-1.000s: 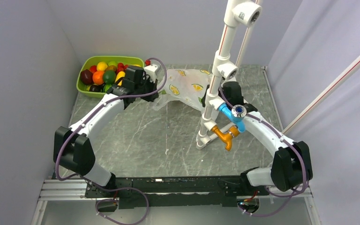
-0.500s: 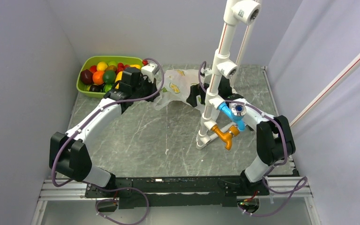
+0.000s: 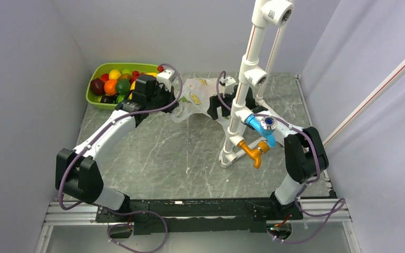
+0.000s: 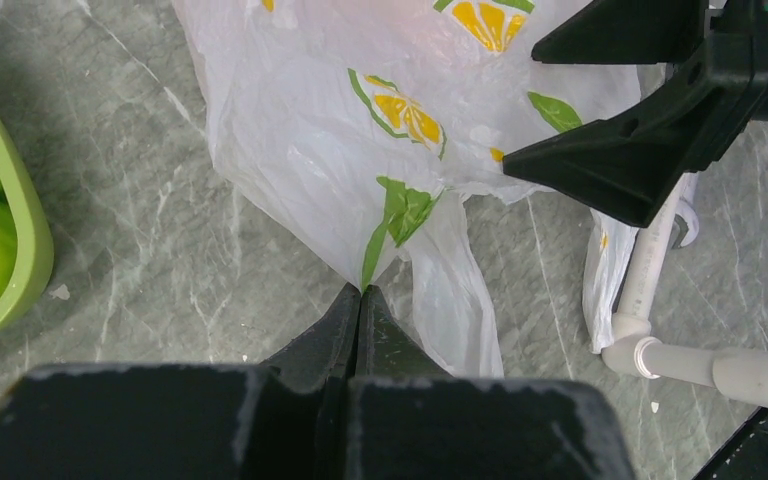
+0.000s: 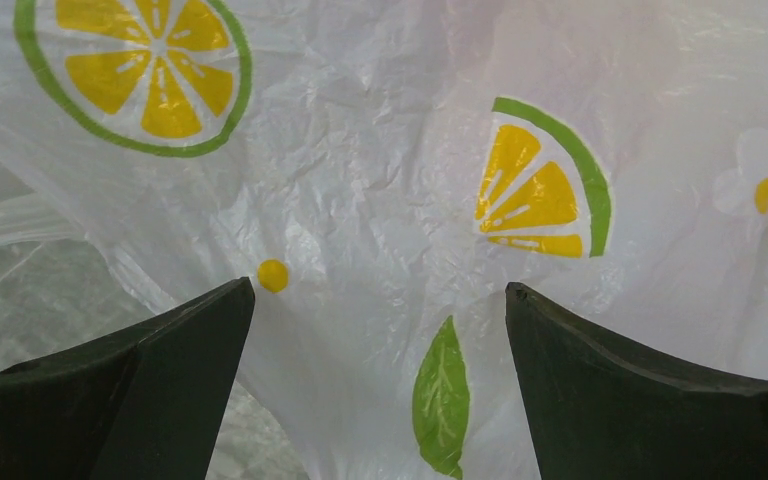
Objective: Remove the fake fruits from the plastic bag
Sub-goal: Adjust the plastic bag at the center of the board.
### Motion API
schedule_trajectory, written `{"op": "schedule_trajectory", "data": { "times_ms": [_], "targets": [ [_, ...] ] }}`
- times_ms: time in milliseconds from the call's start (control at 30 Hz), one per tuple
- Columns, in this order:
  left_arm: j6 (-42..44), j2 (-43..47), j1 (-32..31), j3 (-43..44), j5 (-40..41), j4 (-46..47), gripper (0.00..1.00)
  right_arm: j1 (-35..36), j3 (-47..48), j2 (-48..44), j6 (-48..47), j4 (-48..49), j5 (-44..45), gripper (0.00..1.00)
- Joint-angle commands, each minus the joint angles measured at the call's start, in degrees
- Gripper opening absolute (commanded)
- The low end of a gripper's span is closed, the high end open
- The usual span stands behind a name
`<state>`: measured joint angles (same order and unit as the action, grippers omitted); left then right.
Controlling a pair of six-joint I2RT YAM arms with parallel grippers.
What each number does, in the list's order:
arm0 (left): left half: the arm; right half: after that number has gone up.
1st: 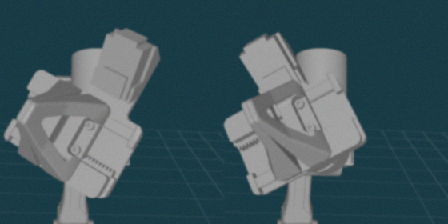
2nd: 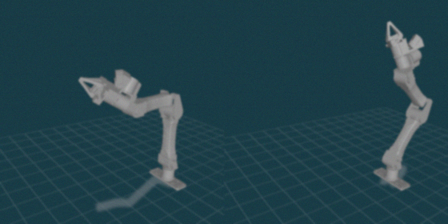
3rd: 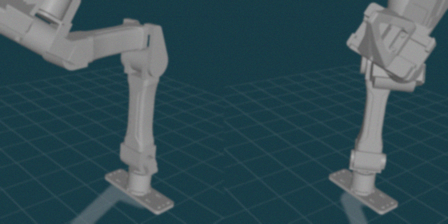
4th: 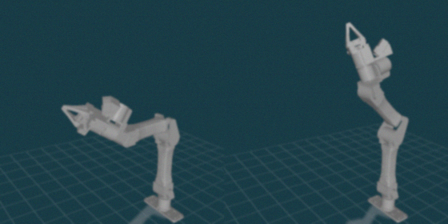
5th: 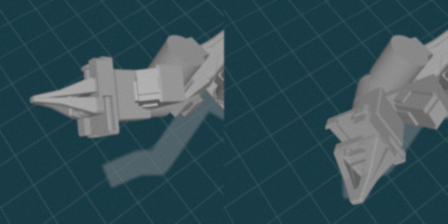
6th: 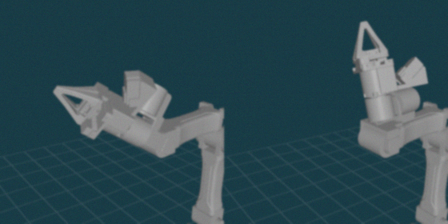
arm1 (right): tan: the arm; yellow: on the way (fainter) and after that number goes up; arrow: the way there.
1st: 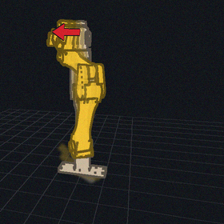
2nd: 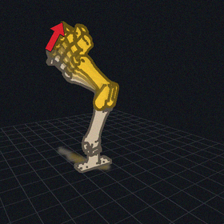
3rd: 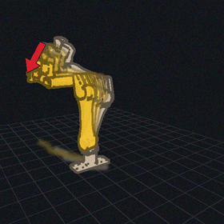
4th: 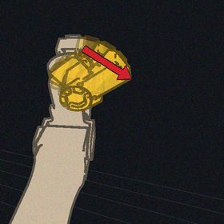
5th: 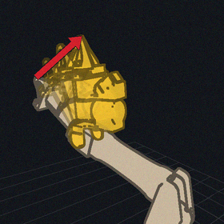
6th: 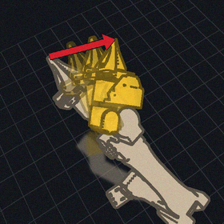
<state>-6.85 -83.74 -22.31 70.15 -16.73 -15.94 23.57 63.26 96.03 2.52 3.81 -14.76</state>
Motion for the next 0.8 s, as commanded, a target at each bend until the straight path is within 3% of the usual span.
{"op": "schedule_trajectory", "data": {
  "times_ms": [0, 233, 767],
  "targets": [
    [-0.75, -0.43, 0.16, 1.54, -1.72, 2.45, 0.0, 0.33, 2.2, -0.44, 0.25, 3.28, -4.12, 1.0],
    [-1.03, -2.62, 0.16, 3.05, -1.73, 0.79, 0.0, 0.74, 7.83, -0.12, 4.53, 0.07, -10.77, 1.0],
    [-3.62, 1.04, 0.85, 0.19, -3.91, 5.31, 0.0, 4.17, 12.1, 5.04, 0.02, -3.47, -5.81, 1.0]
  ]
}}
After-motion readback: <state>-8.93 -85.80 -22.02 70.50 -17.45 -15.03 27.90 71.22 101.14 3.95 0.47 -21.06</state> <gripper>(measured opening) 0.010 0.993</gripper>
